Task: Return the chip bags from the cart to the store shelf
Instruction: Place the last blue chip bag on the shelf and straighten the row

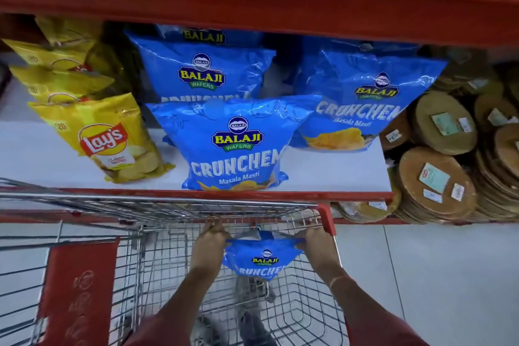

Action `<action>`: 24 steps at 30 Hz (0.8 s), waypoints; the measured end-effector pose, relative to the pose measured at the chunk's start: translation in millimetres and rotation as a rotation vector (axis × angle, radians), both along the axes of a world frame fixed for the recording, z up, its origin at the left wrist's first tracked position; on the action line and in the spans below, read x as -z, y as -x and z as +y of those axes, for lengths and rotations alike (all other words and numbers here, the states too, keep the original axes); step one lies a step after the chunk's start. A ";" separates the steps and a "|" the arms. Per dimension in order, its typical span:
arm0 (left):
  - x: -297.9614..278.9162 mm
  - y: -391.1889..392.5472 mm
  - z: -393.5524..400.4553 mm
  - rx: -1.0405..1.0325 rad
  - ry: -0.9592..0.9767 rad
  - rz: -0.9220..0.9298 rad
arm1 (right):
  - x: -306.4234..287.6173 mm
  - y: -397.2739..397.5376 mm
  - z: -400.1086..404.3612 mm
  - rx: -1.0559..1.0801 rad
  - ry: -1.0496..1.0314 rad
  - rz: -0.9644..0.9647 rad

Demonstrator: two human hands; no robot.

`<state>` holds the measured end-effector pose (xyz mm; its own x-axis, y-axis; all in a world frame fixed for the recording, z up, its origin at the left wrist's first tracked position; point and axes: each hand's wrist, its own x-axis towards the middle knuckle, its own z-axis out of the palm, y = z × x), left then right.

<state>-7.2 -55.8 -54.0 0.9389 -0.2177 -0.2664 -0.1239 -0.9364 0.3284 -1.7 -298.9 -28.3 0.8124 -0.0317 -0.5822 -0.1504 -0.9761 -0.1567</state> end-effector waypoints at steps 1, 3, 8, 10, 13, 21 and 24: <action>-3.4 4.7 0.8 0.019 0.006 -0.013 | -3.4 5.3 -0.1 -0.031 0.029 -0.002; -9.5 13.9 3.8 0.040 0.009 -0.009 | -7.7 14.9 -1.3 -0.084 0.082 -0.012; -52.7 29.2 15.6 -0.029 0.175 -0.061 | -54.8 34.3 3.1 -0.101 0.075 -0.186; -76.0 30.9 20.8 -0.065 0.261 -0.124 | -82.4 38.2 5.2 -0.039 0.069 -0.290; -107.5 27.0 27.1 -0.137 0.387 -0.260 | -119.6 40.5 3.0 0.127 -0.063 -0.268; -227.0 -3.2 2.7 -0.036 0.674 -0.539 | -237.4 22.9 -21.1 0.138 -0.301 -1.021; -258.1 -18.9 -13.9 -0.007 0.692 -0.640 | -271.0 8.4 -38.1 0.176 -0.274 -1.126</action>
<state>11.7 -69.6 204.1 0.8640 -0.1281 0.4869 -0.4681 -0.5605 0.6832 -10.2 -337.1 242.7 0.8706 -0.1804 0.4576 0.0774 -0.8685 -0.4897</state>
